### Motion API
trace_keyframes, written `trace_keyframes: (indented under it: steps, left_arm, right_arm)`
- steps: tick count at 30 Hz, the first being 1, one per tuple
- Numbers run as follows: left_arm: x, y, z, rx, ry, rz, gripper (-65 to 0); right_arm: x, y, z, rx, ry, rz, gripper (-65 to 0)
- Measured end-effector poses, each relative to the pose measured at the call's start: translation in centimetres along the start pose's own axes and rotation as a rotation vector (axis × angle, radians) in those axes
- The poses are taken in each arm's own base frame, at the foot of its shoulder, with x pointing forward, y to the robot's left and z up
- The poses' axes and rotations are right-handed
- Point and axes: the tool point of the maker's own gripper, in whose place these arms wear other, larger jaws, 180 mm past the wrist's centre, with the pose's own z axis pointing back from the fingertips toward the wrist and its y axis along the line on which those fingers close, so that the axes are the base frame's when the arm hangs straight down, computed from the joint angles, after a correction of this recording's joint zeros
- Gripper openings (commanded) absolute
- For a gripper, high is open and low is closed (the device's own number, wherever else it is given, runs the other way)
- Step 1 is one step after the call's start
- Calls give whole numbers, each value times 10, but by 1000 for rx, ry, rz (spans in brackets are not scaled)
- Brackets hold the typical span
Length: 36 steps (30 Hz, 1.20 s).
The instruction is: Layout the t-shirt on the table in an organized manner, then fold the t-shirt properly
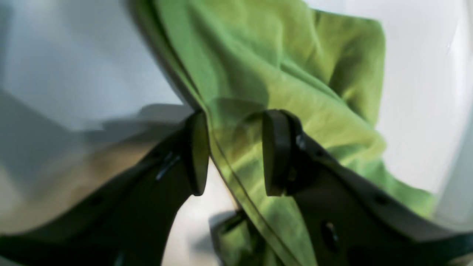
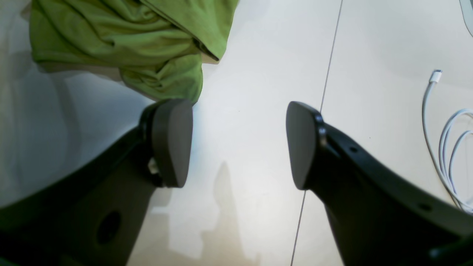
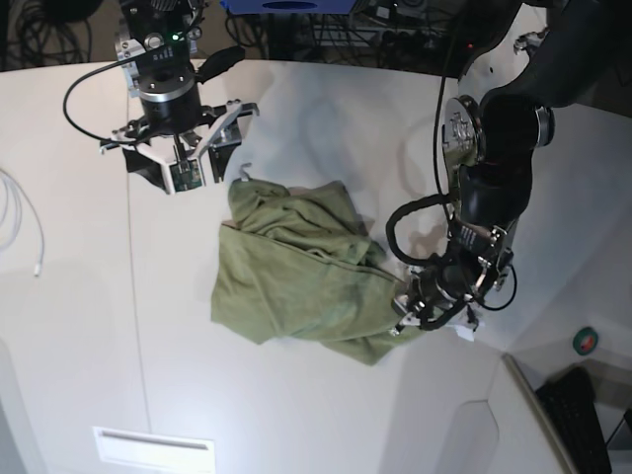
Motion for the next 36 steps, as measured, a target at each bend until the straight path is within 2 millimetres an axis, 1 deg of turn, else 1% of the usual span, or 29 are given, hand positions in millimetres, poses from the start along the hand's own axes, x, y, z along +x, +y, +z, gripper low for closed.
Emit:
trace_keyframes:
  steps: [1,2,4,5,10,11,13,16,17,19,22,24,26,28,29,31,32,34,36]
  left_arm:
    - [-1,-2,-1,2,-8,-26,-449]
    - [-3,-2,-2,4,-8,-37,-490]
    - [-8,3,-3,11,-7,-37,-624]
    - [-9,5,-4,15,-11,-36,-650]
    - [-8,3,-4,10,-10,-36,-650]
    - [-9,1,-2,9,13,-39,-650]
    - [-11,-7,5,-5,65,-67,-650]
    - [2,-27,26,-68,55,-120,-650]
    - [10,-36,36,-91,31,-150,-650]
    - [23,-59,59,-147,-16,-200,-650]
    - [34,-105,91,-244,-49,-272,-650]
    - [40,-136,110,-308,-80,-302,-650]
    - [43,-162,126,-364,-93,-324,-650]
    - [46,-189,141,-420,-113,-339,-650]
    - [46,-201,148,-443,-118,-345,-650]
    - [49,-226,164,-498,-145,-356,-650]
    - [51,-238,172,-526,-158,-359,-650]
    - [58,-260,189,-578,-197,-377,-650]
    - [62,-276,199,-604,-220,-415,-650]
  right_arm:
    - [0,-1,0,-1,-1,6,-269]
    - [0,-3,-1,-2,-2,14,-269]
    - [-1,-7,-1,-6,-3,29,-269]
    - [-1,-9,-1,-11,-3,28,-269]
    - [-1,-11,-2,-18,-2,21,-269]
    - [-1,-11,-2,-18,-2,20,-269]
    - [0,-11,-2,-18,-3,22,-269]
    - [1,-11,-2,-15,-9,18,-269]
    - [2,-10,-2,-15,-9,17,-269]
    - [1,-12,-2,-17,-7,21,-269]
    - [0,-9,-2,-9,-6,21,-269]
    - [0,-1,0,7,-6,27,-279]
    - [-2,17,5,58,-5,41,-336]
    - [-4,44,13,133,-1,48,-443]
    - [-4,55,16,159,-3,49,-491]
    - [0,70,20,200,-15,55,-605]
    - [1,73,21,209,-18,56,-650]
    - [1,74,20,210,-18,57,-650]
    - [5,66,16,189,-25,55,-650]
